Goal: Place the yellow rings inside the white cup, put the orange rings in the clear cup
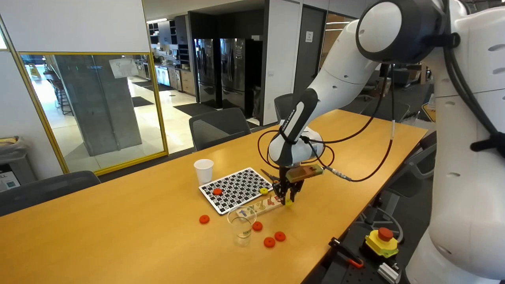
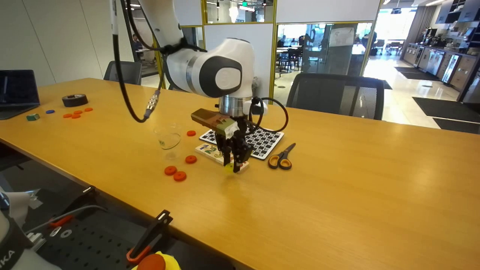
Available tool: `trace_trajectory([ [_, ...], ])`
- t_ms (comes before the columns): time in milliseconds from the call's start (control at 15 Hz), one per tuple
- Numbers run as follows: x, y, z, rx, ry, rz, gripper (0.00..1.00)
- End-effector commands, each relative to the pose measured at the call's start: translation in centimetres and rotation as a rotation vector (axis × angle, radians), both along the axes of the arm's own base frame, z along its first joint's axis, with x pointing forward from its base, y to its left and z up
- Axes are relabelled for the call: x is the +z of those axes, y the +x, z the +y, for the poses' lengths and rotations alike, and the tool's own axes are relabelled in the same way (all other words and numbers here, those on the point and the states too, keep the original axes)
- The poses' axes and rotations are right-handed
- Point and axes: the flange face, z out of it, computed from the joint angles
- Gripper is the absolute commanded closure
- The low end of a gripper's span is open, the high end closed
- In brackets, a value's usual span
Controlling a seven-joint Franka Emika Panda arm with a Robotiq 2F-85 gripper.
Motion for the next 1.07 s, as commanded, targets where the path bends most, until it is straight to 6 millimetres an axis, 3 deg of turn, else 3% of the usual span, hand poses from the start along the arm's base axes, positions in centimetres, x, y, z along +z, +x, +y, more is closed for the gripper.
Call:
trace_trajectory([
  [0, 6.5, 0.2, 2.6, -0.026, -0.095, -0.067, 0.82],
  [133, 9.3, 1.5, 4.9, -0.012, -0.135, -0.123, 0.82],
  [467, 14.4, 7.7, 14.3, 0.013, -0.157, -0.338, 0.82],
  [733, 14.9, 14.0, 19.4, -0.019, -0.087, -0.412, 0.82],
  [1000, 13.6, 19.7, 20.5, -0.032, -0.086, -0.421, 0.82],
])
